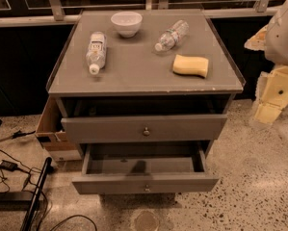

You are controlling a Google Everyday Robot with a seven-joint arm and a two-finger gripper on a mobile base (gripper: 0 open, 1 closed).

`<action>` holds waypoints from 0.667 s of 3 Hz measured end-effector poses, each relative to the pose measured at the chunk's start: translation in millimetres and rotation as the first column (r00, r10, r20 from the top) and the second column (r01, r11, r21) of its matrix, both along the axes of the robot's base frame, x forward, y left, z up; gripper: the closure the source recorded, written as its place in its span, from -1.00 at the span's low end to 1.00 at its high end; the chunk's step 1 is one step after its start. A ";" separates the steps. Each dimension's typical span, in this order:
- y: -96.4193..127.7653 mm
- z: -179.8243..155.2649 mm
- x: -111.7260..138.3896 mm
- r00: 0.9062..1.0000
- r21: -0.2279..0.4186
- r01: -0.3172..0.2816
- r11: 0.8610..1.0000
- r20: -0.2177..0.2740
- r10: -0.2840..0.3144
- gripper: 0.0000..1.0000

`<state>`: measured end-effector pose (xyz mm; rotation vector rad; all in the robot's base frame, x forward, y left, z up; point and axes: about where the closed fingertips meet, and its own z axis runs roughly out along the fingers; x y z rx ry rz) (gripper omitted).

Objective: Close middle drawer

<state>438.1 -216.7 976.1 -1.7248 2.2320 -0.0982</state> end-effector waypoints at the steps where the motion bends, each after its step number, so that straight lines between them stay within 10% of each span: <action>1: 0.0 0.0 0.0 1.000 0.000 0.000 1.000 0.000 0.000 -1.00; 2: 0.0 0.0 0.0 1.000 0.000 0.000 1.000 0.000 0.000 -0.70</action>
Offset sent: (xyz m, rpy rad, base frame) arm 0.0000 0.0000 0.0000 0.0000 0.0000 0.0000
